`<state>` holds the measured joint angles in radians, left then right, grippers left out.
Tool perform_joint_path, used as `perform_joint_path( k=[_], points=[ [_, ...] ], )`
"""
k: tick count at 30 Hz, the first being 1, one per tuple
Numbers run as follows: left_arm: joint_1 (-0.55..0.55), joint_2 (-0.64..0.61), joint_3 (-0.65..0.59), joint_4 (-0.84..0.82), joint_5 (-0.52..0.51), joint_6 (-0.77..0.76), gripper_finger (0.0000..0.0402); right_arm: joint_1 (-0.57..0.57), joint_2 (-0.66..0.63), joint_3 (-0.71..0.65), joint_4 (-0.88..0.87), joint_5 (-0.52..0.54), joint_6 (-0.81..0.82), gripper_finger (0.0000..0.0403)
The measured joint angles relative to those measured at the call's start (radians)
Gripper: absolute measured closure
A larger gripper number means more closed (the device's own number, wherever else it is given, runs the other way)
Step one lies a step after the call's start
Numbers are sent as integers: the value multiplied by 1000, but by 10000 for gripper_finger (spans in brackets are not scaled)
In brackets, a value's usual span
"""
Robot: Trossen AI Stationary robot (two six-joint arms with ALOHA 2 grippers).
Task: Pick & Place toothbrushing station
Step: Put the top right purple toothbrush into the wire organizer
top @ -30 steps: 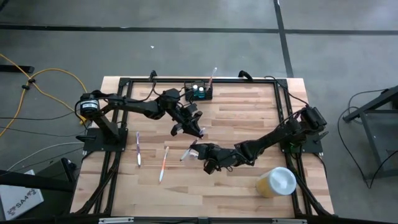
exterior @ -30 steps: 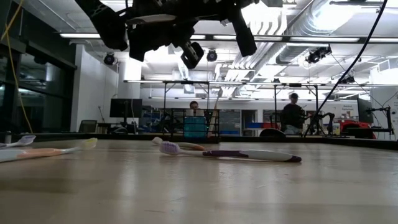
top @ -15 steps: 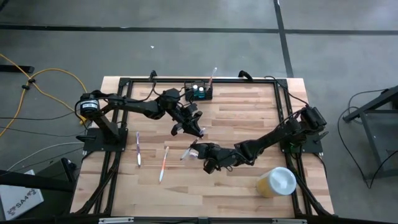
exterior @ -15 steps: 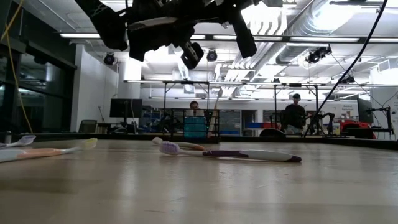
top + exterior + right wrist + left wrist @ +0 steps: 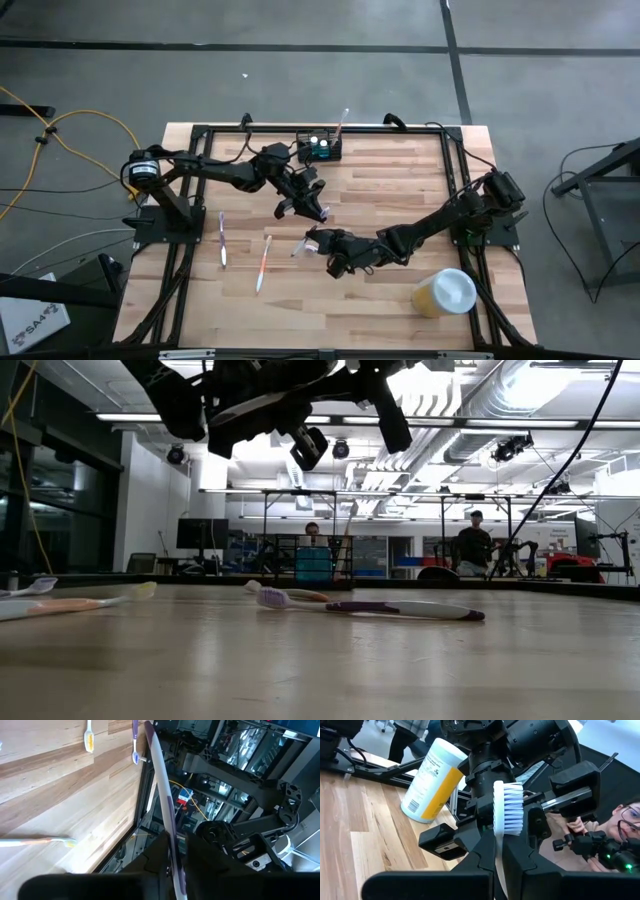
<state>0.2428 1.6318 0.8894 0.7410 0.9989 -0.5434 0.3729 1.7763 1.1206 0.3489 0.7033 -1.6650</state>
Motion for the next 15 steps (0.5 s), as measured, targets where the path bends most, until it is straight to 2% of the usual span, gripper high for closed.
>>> perform_joint_path(
  k=[15],
  points=[
    [14,1,0,12,24,-23,399,10,0,0,1,11,46,342]
  ],
)
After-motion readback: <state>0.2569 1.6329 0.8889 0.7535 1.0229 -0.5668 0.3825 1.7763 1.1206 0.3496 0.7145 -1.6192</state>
